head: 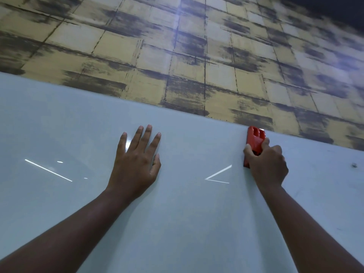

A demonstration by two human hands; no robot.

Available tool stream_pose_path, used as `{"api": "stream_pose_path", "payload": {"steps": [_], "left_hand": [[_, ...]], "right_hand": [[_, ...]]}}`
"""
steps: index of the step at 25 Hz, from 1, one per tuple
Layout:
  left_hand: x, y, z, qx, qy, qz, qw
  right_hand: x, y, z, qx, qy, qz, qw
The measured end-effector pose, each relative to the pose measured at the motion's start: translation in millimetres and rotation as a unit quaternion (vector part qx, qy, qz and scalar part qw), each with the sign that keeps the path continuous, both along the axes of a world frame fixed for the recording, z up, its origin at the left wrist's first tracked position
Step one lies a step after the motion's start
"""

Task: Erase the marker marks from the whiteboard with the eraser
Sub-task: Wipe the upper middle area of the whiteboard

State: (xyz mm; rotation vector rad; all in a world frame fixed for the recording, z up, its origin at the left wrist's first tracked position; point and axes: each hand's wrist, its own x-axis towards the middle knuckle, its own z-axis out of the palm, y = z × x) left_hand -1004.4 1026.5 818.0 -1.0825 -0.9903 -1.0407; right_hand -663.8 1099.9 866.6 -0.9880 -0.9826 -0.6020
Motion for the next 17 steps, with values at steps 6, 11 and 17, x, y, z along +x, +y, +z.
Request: {"api": "stream_pose_path", "payload": {"steps": [6, 11, 17], "left_hand": [[22, 0, 10, -0.002, -0.016, -0.002, 1.000], [92, 25, 9, -0.016, 0.022, -0.006, 1.000], [141, 54, -5, -0.032, 0.061, 0.022, 0.997]], "right_hand": [[-13, -9, -11, 0.002, -0.047, -0.002, 0.999], [-44, -16, -51, 0.077, -0.223, 0.017, 0.972], [3, 4, -25, 0.095, -0.222, -0.001, 0.971]]}}
